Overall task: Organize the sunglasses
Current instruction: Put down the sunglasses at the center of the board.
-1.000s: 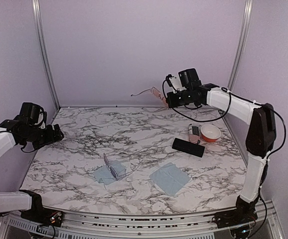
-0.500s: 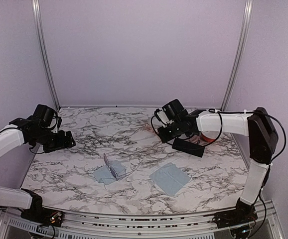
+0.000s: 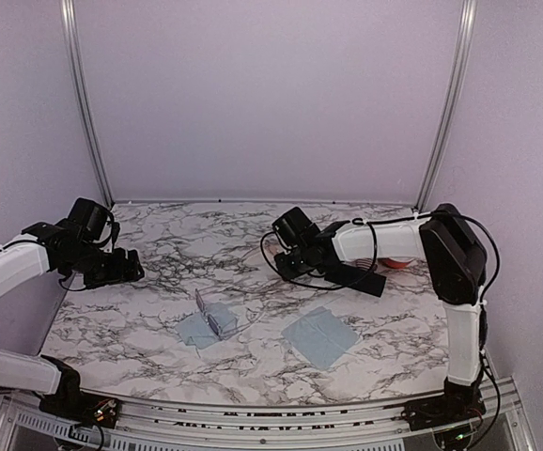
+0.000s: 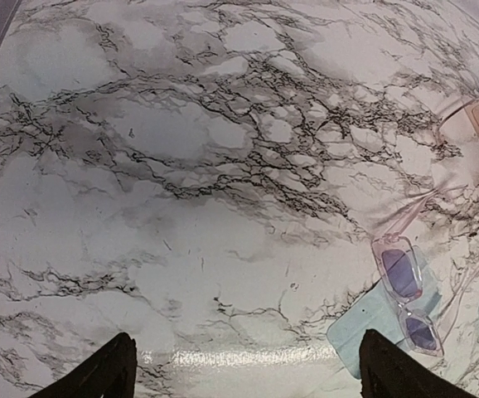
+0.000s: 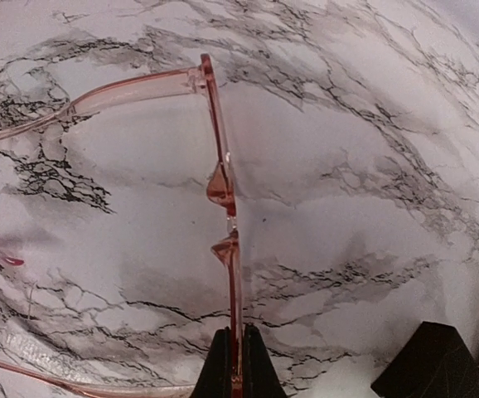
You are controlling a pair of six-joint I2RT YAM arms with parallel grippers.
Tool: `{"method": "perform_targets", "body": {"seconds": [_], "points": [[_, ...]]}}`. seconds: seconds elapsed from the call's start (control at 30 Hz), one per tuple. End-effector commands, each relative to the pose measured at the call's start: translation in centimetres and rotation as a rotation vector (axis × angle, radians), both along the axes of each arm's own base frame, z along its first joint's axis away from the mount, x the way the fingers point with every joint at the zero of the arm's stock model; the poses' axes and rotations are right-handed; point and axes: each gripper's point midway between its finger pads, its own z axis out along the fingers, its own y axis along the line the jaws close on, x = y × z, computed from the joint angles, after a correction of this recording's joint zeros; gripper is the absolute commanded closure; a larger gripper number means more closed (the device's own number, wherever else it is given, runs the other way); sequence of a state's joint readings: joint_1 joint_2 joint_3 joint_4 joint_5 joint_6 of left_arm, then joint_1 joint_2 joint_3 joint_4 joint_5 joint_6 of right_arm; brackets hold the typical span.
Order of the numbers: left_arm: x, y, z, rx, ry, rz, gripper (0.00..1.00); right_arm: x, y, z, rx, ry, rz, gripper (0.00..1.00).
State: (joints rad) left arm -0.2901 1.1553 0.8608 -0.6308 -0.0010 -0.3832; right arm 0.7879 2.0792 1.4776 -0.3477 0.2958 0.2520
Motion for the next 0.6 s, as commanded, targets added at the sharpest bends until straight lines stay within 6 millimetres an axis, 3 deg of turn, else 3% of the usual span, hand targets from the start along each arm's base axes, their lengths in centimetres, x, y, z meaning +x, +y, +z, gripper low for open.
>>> {"method": "perform_targets", "body": {"seconds": [0.0, 0.1, 0.23, 0.33, 0.4, 0.57], "points": [[0.1, 0.2, -0.2, 0.016, 0.001, 0.013, 0.06, -0.1, 1.8, 0.7, -0.007, -0.033, -0.019, 1.0], [0.2, 0.2, -0.1, 0.014, -0.002, 0.01, 0.06, -1.6, 3.5, 0.7, -0.023, -0.04, 0.024, 0.94], [0.1, 0.1, -0.1, 0.011, -0.002, 0.006, 0.06, -2.3, 3.9, 0.6, -0.069, -0.056, 0.034, 0.68], [0.1, 0.0, 0.0, 0.009, -0.007, 0.001, 0.06, -2.5, 4.3, 0.9, -0.054, -0.046, 0.05, 0.64], [0.0, -0.1, 0.1, 0.009, -0.009, -0.003, 0.06, -2.7, 5.1, 2.2, -0.015, -0.05, 0.087, 0.62], [-0.1, -0.3, 0.4, 0.003, -0.018, -0.013, 0.06, -2.9, 5.3, 7.4, 0.03, -0.156, 0.203, 0.4]]}}
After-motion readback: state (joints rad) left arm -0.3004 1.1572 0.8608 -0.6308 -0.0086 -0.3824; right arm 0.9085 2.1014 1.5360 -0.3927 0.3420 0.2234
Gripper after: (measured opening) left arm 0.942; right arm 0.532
